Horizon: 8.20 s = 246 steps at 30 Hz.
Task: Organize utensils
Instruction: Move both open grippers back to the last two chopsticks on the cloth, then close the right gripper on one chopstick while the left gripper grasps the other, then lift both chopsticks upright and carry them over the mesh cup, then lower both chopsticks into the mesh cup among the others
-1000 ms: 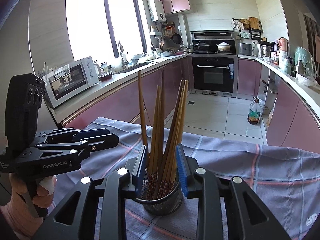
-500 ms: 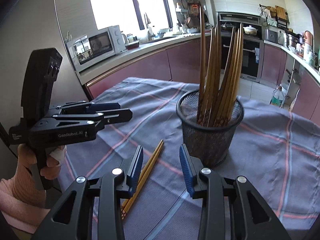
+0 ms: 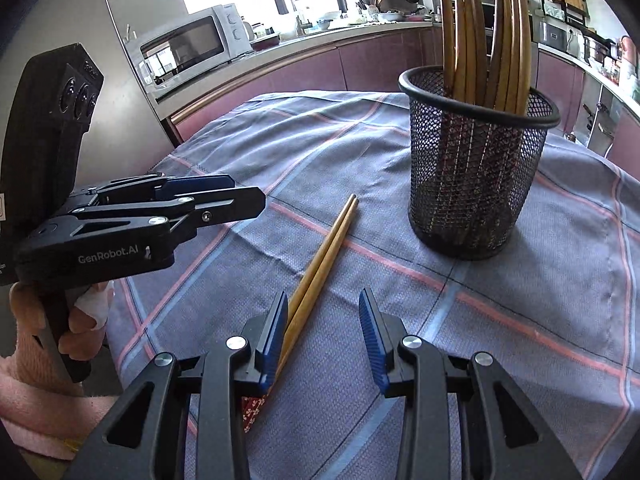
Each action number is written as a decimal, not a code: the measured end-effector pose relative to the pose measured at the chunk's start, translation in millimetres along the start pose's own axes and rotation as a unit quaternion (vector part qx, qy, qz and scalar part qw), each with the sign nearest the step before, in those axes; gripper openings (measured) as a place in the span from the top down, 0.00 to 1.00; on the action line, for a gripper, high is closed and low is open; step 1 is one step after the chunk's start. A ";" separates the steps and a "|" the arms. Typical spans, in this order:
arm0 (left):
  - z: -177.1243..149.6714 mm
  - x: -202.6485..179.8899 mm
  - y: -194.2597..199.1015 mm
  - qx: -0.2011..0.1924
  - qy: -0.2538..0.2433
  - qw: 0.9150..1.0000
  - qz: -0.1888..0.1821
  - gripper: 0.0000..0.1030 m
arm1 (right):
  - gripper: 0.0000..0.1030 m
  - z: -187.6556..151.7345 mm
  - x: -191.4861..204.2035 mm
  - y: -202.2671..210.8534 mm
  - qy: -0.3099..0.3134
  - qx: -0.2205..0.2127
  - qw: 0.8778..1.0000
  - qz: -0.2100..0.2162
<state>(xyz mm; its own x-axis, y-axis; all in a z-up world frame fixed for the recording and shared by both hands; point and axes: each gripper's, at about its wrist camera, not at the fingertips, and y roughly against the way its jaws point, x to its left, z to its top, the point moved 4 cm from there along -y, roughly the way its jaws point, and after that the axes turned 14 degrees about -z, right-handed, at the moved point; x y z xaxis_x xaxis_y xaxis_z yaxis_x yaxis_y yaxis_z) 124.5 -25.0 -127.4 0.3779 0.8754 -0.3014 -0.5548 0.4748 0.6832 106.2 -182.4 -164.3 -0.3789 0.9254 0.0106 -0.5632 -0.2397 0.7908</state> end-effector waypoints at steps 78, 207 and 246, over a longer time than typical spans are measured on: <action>-29.2 -40.6 -38.7 0.070 -0.041 0.996 -0.034 0.64 | 0.67 -10.3 -17.4 1.1 -0.006 0.008 1.000 -0.030; 50.0 -62.1 59.2 -0.073 -0.013 0.987 -0.142 0.93 | 0.95 53.4 -66.1 98.9 -0.075 -0.165 0.983 -0.010; 90.7 -69.4 69.7 -0.118 -0.036 0.982 -0.143 0.93 | 0.95 78.6 -77.5 123.3 -0.067 -0.215 0.974 -0.029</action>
<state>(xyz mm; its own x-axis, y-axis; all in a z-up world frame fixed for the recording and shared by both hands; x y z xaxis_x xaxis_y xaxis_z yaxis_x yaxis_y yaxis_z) 126.8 -60.9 1.5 0.5895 0.6986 -0.4055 -0.5719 0.7155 0.4013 123.9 -260.6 -19.5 -0.2534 0.9644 0.0758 -0.8476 -0.2590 0.4632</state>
